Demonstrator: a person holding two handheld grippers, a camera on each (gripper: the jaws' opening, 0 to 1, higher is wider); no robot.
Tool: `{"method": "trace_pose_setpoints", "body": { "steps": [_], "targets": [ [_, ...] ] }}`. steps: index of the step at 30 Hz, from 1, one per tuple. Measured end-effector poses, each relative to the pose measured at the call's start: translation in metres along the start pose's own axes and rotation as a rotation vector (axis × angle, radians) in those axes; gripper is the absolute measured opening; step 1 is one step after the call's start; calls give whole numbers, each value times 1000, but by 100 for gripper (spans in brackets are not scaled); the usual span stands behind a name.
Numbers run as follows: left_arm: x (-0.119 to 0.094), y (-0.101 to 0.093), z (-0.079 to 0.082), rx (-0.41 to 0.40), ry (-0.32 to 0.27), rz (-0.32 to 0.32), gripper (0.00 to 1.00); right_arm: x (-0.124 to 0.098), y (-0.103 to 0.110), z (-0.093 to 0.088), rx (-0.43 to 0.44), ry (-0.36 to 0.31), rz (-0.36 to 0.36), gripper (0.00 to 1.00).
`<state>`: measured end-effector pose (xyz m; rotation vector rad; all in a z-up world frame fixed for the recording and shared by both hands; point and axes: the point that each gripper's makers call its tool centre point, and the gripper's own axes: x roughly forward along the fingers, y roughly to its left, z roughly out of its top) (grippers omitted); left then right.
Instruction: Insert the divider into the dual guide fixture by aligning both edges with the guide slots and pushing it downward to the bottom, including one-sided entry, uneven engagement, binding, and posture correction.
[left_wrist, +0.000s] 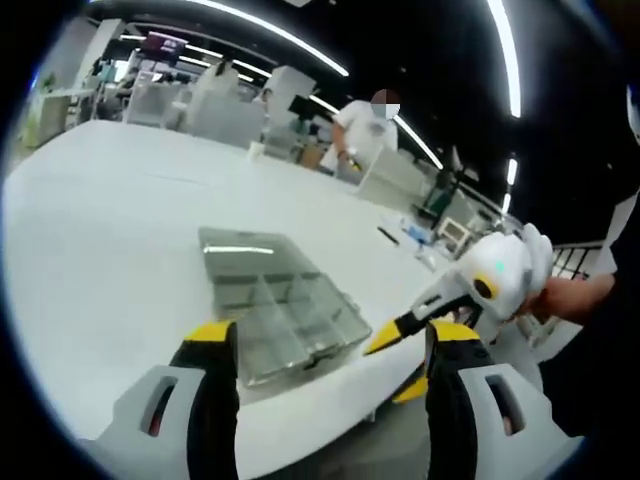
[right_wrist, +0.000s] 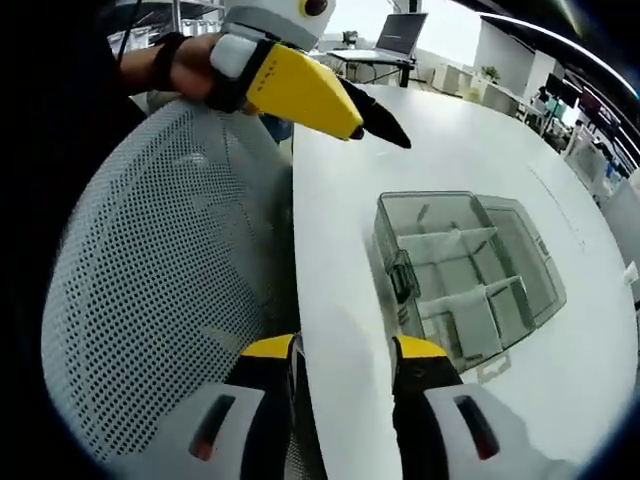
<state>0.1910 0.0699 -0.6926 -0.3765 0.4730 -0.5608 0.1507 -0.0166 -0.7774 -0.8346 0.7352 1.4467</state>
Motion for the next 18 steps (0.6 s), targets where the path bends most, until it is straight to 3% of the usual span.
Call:
{"method": "trace_pose_setpoints", "body": {
  "steps": [8, 18],
  "targets": [
    [1, -2, 3, -43, -32, -13, 74, 11, 8, -10, -93, 58, 48, 38],
    [-1, -1, -1, -9, -3, -5, 74, 26, 15, -19, -218, 117, 75, 40]
  ]
}}
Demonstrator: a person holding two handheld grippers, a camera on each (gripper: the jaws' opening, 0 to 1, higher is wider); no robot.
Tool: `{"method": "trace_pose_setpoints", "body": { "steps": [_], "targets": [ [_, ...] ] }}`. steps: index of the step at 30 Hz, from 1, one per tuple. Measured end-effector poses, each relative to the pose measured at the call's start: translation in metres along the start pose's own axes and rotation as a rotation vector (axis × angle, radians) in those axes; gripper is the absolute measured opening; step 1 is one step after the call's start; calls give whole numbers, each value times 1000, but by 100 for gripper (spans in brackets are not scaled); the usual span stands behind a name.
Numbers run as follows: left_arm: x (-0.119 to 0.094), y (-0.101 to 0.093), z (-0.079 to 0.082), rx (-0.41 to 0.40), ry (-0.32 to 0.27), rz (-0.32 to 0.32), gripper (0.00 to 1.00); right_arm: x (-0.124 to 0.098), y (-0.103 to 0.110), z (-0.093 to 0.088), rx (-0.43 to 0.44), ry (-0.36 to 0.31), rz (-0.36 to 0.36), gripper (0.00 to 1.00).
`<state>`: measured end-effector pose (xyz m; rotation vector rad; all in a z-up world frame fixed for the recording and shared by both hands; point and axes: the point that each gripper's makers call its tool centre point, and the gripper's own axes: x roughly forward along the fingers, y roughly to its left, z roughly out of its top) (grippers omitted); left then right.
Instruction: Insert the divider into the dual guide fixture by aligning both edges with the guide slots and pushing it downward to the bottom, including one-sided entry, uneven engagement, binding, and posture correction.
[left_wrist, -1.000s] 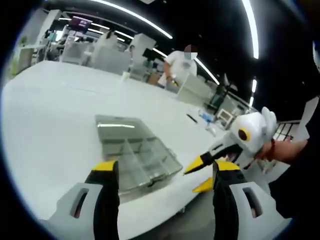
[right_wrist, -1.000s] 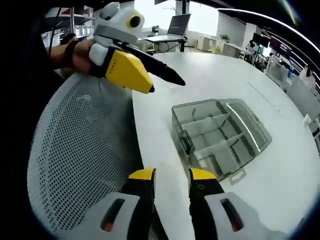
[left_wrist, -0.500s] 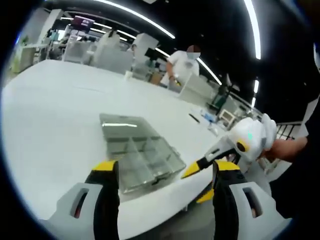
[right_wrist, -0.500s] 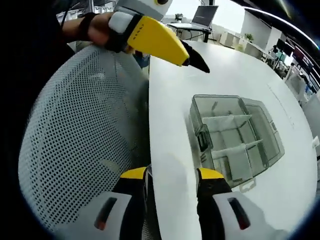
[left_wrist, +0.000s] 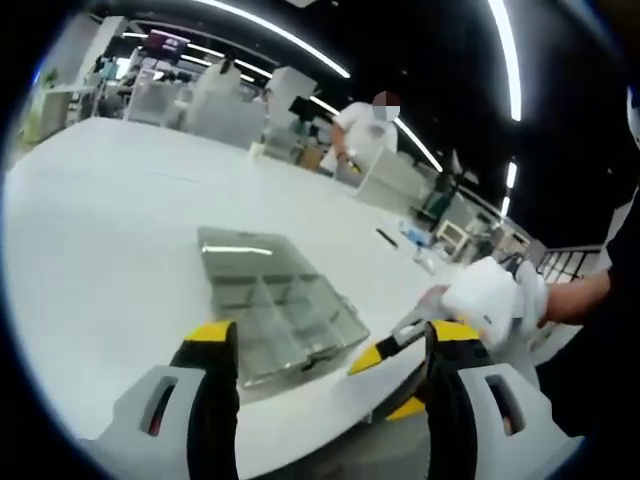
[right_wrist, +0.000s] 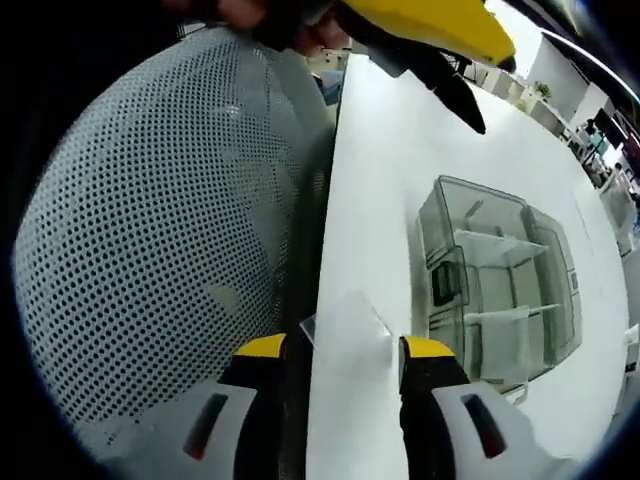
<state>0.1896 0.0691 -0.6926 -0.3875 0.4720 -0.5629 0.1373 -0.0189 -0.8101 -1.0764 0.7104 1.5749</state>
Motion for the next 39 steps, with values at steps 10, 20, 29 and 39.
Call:
{"method": "trace_pose_setpoints", "body": {
  "steps": [10, 20, 29, 39],
  "targets": [
    [-2, 1, 0, -20, -12, 2, 74, 8, -1, -1, -90, 43, -4, 40],
    [-2, 3, -2, -25, -8, 2, 74, 12, -6, 0, -163, 53, -24, 39],
    [-1, 3, -4, -25, 2, 1, 74, 17, -8, 0, -178, 57, -12, 35],
    [0, 2, -5, -25, 7, 1, 73, 14, -3, 1, -171, 40, -2, 28]
  ]
}}
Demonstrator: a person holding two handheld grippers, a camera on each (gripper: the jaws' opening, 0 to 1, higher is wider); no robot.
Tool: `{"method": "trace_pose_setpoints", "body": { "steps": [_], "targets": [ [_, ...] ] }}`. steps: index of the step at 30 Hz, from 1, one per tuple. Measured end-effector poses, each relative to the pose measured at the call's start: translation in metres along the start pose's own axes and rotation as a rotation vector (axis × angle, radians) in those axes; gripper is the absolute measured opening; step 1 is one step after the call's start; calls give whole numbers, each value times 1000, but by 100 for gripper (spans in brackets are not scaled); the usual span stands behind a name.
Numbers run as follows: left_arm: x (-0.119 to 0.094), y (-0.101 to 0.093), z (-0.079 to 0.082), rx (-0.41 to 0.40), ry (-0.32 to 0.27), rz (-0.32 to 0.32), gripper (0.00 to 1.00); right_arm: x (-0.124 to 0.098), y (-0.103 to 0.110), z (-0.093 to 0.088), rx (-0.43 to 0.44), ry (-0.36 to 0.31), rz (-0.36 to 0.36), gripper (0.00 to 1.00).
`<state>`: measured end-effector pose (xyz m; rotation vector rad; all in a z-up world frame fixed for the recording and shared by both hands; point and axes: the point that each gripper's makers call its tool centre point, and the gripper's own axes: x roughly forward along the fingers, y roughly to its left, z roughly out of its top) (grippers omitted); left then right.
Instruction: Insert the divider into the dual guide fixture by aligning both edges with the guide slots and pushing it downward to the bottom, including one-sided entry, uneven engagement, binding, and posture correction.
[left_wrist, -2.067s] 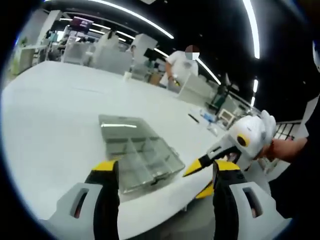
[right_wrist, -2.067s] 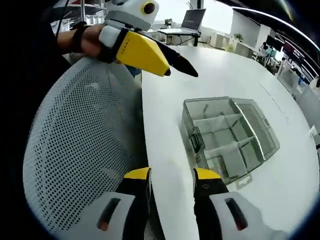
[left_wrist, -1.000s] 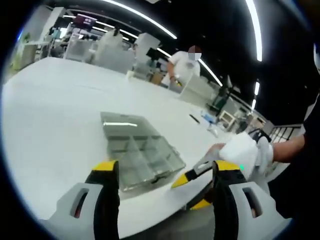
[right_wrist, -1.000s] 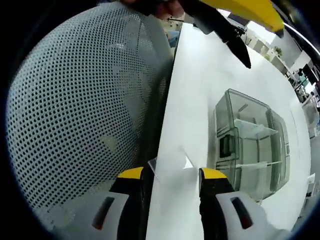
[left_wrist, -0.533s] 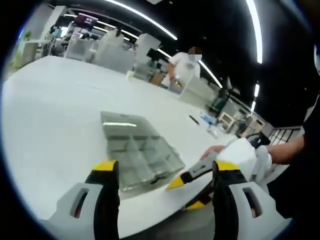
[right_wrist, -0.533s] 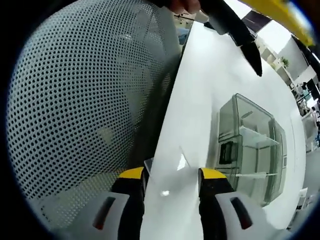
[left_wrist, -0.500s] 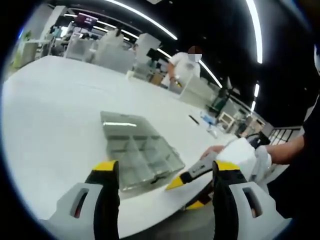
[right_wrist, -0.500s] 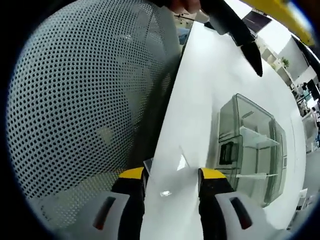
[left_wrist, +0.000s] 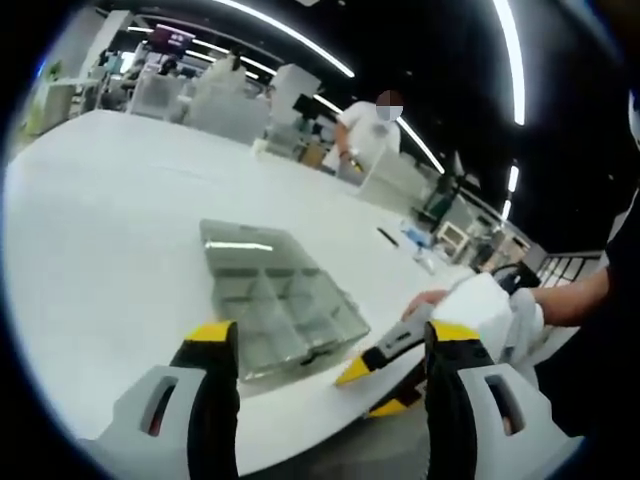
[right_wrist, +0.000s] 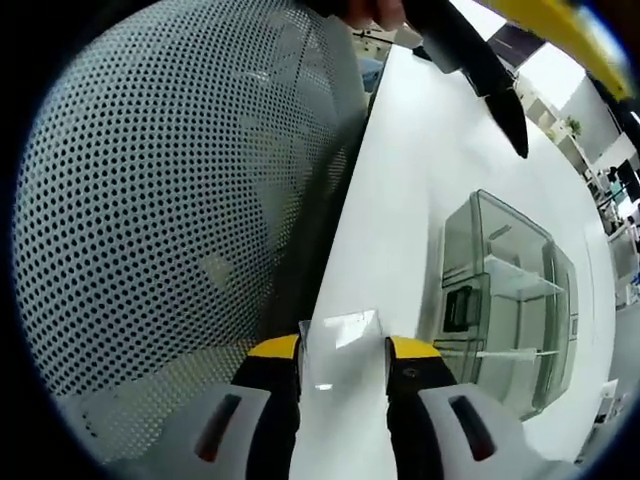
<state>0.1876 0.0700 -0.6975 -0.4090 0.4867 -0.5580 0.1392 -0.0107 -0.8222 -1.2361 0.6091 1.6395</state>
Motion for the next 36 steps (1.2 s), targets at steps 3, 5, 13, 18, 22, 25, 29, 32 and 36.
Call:
{"method": "trace_pose_setpoints", "body": {
  "steps": [3, 5, 13, 18, 22, 25, 29, 32, 36],
  "targets": [
    [0, -1, 0, 1, 1, -2, 73, -1, 0, 1, 19, -1, 1, 28],
    [0, -1, -1, 2, 5, -4, 73, -1, 0, 1, 20, -2, 2, 28],
    [0, -2, -1, 5, 5, -7, 73, -7, -3, 1, 74, -28, -9, 28],
    [0, -2, -1, 6, 8, -8, 73, -10, -5, 2, 102, -46, -18, 28],
    [1, -2, -1, 10, 8, -10, 73, -14, -6, 4, 138, -79, -21, 28],
    [0, -2, 0, 12, 7, -10, 73, -17, -6, 7, 163, -104, -22, 28],
    [1, -3, 0, 13, 8, -12, 73, -23, -9, 9, 200, -137, -38, 27],
    [1, -4, -1, 15, 10, -15, 73, -27, -10, 11, 225, -157, -50, 28],
    [1, -5, -1, 17, 13, -18, 72, -32, -13, 14, 258, -191, -64, 28]
  ]
}}
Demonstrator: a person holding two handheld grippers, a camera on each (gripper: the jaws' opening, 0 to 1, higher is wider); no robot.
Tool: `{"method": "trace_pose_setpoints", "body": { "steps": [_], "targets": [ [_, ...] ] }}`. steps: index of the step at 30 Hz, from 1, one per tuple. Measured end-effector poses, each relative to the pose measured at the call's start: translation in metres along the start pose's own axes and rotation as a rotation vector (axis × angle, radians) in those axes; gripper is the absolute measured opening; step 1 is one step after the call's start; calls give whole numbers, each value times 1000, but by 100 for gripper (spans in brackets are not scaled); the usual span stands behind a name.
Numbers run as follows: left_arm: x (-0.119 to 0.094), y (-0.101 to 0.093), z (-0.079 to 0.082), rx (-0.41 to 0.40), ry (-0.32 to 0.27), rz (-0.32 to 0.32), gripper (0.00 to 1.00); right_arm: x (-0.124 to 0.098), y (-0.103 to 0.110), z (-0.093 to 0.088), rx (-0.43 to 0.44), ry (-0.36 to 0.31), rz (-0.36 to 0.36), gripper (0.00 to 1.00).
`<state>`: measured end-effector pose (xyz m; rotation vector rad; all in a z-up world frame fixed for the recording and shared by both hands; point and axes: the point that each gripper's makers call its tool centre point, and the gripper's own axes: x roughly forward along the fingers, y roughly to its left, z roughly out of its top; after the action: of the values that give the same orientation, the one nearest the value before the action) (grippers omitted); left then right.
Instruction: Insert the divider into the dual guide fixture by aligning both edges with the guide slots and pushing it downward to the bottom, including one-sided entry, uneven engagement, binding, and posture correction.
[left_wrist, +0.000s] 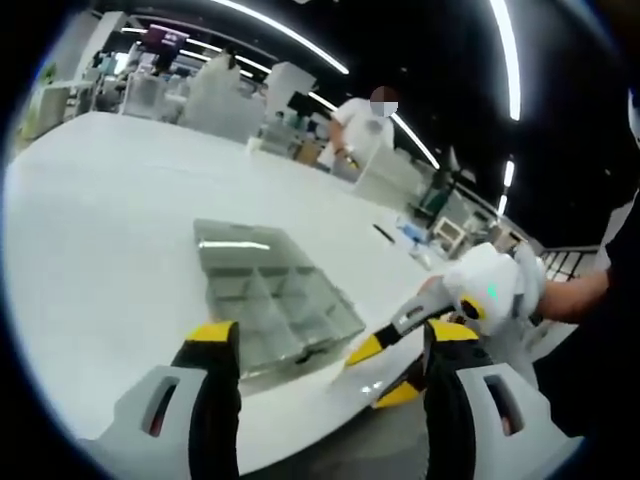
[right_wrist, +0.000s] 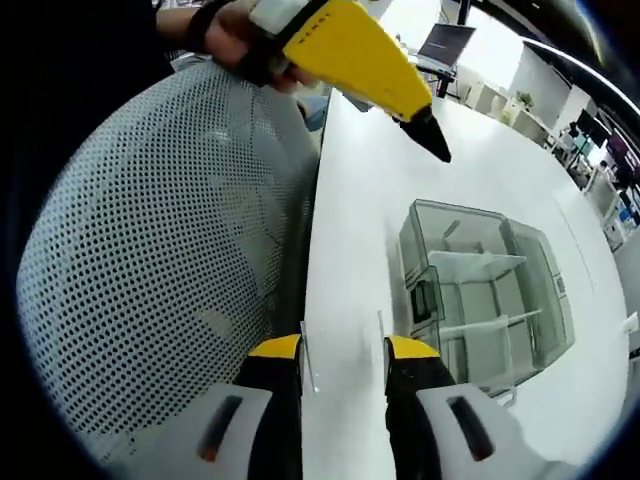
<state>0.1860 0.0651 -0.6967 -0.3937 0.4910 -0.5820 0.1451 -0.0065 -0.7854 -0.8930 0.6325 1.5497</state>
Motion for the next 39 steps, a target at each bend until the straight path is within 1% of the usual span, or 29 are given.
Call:
{"method": "trace_pose_setpoints", "body": {
  "steps": [2, 3, 8, 13, 15, 21, 29, 32, 37, 39],
  "targets": [
    [0, 0, 1, -1, -3, -1, 72, -2, -2, 2, 9, -8, -9, 28],
    [0, 0, 0, -3, -1, -2, 71, -4, -3, 5, 22, -26, -15, 28],
    [0, -2, 0, -5, 4, -14, 67, -11, -7, 14, 51, -73, -36, 28],
    [1, -4, 0, 2, 11, -22, 65, -10, -11, 13, 61, -75, -48, 28],
    [0, -5, 0, 0, 8, -26, 64, -12, -12, 14, 77, -86, -47, 28],
    [0, -6, -1, 3, 16, -32, 60, -22, -18, 23, 135, -157, -52, 28],
    [0, -7, 0, 12, 17, -37, 59, -33, -30, 31, 183, -217, -76, 28],
    [1, -8, -1, 9, 24, -44, 56, -33, -31, 30, 176, -211, -96, 28],
    [3, -14, -4, 4, 39, -70, 48, -32, -30, 35, 171, -221, -102, 28],
    [5, -16, -5, 4, 45, -76, 46, -33, -30, 37, 171, -224, -106, 28]
  ]
}}
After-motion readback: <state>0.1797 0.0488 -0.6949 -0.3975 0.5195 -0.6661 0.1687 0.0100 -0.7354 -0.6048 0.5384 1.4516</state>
